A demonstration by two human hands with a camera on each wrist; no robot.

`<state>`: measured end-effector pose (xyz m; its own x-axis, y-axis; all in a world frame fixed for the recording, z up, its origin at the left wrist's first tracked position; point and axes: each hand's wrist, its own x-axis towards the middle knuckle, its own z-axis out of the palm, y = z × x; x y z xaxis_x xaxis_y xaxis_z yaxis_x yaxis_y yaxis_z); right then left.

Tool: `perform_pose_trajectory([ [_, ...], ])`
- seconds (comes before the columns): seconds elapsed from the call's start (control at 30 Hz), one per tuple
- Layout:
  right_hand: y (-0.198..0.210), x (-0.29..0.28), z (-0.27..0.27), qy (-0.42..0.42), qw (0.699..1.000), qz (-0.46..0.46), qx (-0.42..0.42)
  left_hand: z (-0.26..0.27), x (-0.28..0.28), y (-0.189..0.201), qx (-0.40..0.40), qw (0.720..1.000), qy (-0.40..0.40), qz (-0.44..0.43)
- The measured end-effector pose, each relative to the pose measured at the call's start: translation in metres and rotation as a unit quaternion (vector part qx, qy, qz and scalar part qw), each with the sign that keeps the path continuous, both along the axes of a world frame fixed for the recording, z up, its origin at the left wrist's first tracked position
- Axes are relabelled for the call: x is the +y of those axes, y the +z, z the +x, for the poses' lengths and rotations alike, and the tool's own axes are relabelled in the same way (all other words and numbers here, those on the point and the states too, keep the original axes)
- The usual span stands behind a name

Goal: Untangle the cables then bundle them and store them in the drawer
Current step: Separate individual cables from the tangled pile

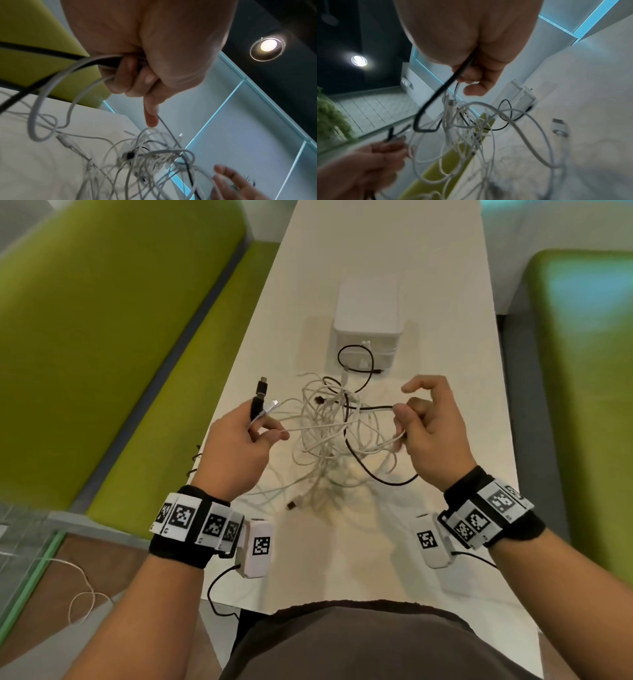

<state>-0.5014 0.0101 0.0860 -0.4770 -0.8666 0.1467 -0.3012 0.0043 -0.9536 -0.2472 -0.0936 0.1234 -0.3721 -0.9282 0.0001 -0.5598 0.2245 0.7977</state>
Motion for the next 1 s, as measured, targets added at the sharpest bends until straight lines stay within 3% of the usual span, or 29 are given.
perform_pose_trajectory([
  [0.07,-0.007,0.001,-0.007,0.034,0.992,0.058,0.109,-0.001,0.0,0.002,0.0,1.0,0.003,-0.003],
  [0.2,-0.005,-0.006,-0.019,0.184,0.92,0.227,0.26,-0.007,0.004,-0.001,-0.009,1.0,-0.022,0.006],
  [0.23,-0.002,-0.008,-0.02,0.188,0.916,0.216,0.281,-0.009,0.006,-0.003,-0.014,0.999,-0.037,0.007],
  [0.33,0.007,-0.011,-0.013,0.181,0.945,0.081,0.262,-0.017,0.015,-0.004,-0.023,0.995,-0.094,0.007],
  [0.37,0.008,-0.014,-0.009,0.2,0.939,0.064,0.272,-0.02,0.016,-0.003,-0.012,0.994,-0.107,0.013],
  [0.47,-0.002,-0.024,-0.001,0.285,0.881,0.114,0.36,-0.021,0.014,-0.001,0.041,0.993,-0.106,0.023],
  [0.5,-0.006,-0.026,0.0,0.282,0.877,0.123,0.37,-0.021,0.012,0.0,0.05,0.993,-0.102,0.02],
  [0.63,-0.005,-0.027,0.002,0.191,0.902,0.058,0.383,-0.007,0.003,0.008,0.148,0.985,-0.078,0.044],
  [0.73,-0.004,-0.029,-0.001,0.238,0.901,0.049,0.359,0.0,-0.002,0.019,0.201,0.976,-0.066,0.048],
  [0.8,-0.006,-0.03,0.004,0.299,0.893,0.074,0.328,-0.002,-0.003,0.022,0.199,0.976,-0.076,0.053],
  [0.9,-0.018,-0.029,0.015,0.321,0.872,0.085,0.361,-0.007,-0.005,0.014,0.181,0.98,-0.062,0.045],
  [1.0,-0.016,-0.024,0.018,0.273,0.916,0.066,0.286,-0.005,-0.009,0.008,0.13,0.99,-0.039,0.022],
])
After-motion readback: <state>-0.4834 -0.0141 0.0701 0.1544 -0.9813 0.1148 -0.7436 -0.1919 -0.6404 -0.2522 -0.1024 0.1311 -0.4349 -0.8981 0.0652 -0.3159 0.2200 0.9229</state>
